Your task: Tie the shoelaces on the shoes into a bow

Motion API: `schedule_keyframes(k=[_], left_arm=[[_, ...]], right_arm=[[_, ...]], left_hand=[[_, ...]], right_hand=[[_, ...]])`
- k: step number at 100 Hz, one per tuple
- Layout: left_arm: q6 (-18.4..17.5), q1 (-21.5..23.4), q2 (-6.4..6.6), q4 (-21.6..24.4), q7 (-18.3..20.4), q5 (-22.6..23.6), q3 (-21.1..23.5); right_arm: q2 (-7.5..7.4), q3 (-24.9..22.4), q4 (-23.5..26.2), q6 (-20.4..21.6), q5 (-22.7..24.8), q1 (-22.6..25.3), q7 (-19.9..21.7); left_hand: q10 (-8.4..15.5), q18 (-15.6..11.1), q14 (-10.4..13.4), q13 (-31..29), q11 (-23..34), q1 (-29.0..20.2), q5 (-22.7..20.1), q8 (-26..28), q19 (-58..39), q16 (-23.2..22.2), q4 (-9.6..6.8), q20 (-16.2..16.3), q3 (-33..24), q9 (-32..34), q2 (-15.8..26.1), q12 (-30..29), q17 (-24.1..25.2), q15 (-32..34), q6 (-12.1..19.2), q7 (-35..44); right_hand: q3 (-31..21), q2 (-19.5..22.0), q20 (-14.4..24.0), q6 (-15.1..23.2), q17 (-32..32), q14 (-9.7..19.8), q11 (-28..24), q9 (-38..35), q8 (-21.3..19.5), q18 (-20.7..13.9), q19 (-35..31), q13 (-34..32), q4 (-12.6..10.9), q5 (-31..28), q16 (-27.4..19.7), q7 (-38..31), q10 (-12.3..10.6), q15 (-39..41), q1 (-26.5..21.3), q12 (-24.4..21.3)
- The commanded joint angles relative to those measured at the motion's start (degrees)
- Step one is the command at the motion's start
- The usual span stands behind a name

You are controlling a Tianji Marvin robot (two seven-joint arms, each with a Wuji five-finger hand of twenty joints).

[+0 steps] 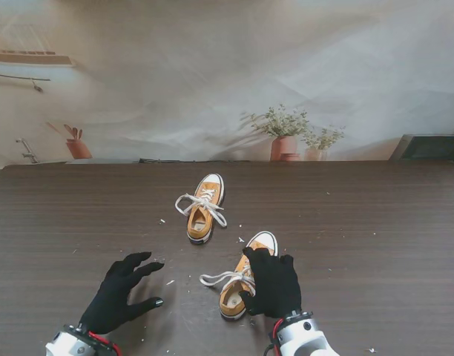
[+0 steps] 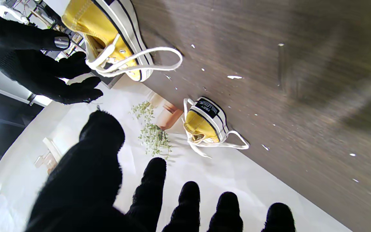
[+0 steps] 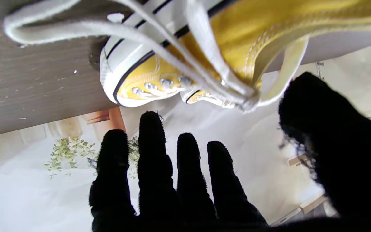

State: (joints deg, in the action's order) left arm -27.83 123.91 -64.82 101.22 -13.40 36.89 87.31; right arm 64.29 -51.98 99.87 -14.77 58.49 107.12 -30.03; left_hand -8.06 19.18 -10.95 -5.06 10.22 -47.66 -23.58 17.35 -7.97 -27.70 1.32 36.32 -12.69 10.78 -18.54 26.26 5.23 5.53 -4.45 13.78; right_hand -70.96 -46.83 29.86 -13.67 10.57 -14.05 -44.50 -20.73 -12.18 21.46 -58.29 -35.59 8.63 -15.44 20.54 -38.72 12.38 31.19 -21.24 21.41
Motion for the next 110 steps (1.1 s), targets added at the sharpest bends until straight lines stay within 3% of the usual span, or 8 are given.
schedule_keyframes(k=[1, 37, 51, 79, 92, 110], left_arm=[[0.38, 0.57, -0.07, 0.49, 0.51, 0.00, 0.05], [1.18, 0.50, 0.13, 1.18, 2.02, -1.11, -0.73], [1.11, 0.37, 0.17, 1.17, 2.42, -1.63, -0.92], [0.50, 0.19, 0.13, 1.04, 2.51, -2.18, -0.95], [-0.15, 0.40, 0.03, 1.17, 2.06, -2.08, -0.71], [-0.73, 0.54, -0.14, 1.17, 1.68, -2.72, -0.70]], right_arm=[[0.02, 0.87, -0.97, -0.25, -0.08, -0.84, 1.33], [-0.40, 6.73, -5.13, -5.01, 2.94, -5.58, 1.75], [-0.63, 7.83, -7.60, -5.77, 5.19, -7.68, -0.21], [-2.14, 7.81, -7.48, -6.67, 10.31, -8.58, 1.72], [-2.51, 7.52, -7.81, -5.75, 11.10, -9.39, 2.84], [-2.41, 8.44, -9.80, -4.88, 10.88, -11.70, 1.96]], left_hand=[[-0.21, -2.62, -0.08, -0.45, 0.24, -0.37, -1.47, -0.03, 1.34, 1.20, -0.37, -1.01, 1.65, 0.05, 1.69, -1.15, 0.62, -1.30, 0.35, -0.85], [-0.35, -2.55, -0.09, -0.11, -0.03, -1.10, -1.60, 0.07, 1.67, 1.19, -0.60, -2.16, 3.34, 0.05, 2.56, -1.17, 0.59, -1.42, 0.29, -1.24], [-0.36, -2.52, -0.12, 0.05, -0.10, -1.41, -1.43, 0.08, 1.76, 1.19, -0.70, -2.57, 3.84, 0.00, 2.80, -1.14, 0.58, -1.46, 0.22, -1.40], [-0.35, -2.48, -0.27, 0.13, -0.29, -1.88, -1.27, 0.10, 1.87, 1.18, -0.82, -3.33, 4.81, -0.11, 3.38, -1.14, 0.46, -1.43, 0.19, -1.64], [-0.46, -2.48, -0.46, -0.19, -0.27, -2.05, -1.48, 0.14, 1.61, 1.08, -0.85, -3.31, 5.23, 0.09, 3.91, -1.11, 0.44, -1.30, 0.13, -1.62], [-0.80, -2.25, -0.93, -0.54, -0.28, -2.16, -2.29, 0.23, 1.19, 0.96, -0.84, -3.04, 5.99, 0.51, 5.23, -1.11, 0.59, -1.20, -0.09, -1.45]], right_hand=[[3.01, 0.66, -0.64, 0.24, -1.10, -0.69, 0.45, 0.02, 1.46, -1.08, 0.36, 2.10, 1.06, 0.13, -1.05, 0.85, 1.05, -0.83, 2.55, -0.12], [3.40, -0.01, -0.54, 0.15, -0.69, -0.83, 0.03, 0.66, 1.54, -1.03, 0.12, 1.90, 0.58, -0.37, -1.16, 0.92, 0.89, -1.00, 1.59, 0.06], [-1.27, -4.18, -0.33, -1.05, 1.22, -0.72, -0.43, -1.29, 1.29, -0.48, -0.90, -0.07, 0.64, -3.27, -0.85, 0.58, 1.28, -0.10, -2.50, 0.17], [-7.09, -8.31, -0.11, -0.15, 3.93, -0.84, -0.25, -3.41, 0.82, 0.45, -1.83, -2.99, 0.08, -5.89, -0.86, 0.23, 1.13, 0.34, -9.94, 0.16], [-9.09, -8.34, 0.84, 3.10, 8.93, -0.41, -0.88, -6.93, -1.06, 1.52, -4.41, -8.24, -0.45, -10.07, -0.47, -3.21, -0.43, 2.00, -12.11, 0.49], [-11.46, -7.29, 2.57, 12.85, 20.37, 1.23, -2.62, -15.95, -7.02, 3.14, -10.21, -20.81, -0.96, -19.95, 0.92, -10.24, -4.57, 5.89, -14.96, 1.54]])
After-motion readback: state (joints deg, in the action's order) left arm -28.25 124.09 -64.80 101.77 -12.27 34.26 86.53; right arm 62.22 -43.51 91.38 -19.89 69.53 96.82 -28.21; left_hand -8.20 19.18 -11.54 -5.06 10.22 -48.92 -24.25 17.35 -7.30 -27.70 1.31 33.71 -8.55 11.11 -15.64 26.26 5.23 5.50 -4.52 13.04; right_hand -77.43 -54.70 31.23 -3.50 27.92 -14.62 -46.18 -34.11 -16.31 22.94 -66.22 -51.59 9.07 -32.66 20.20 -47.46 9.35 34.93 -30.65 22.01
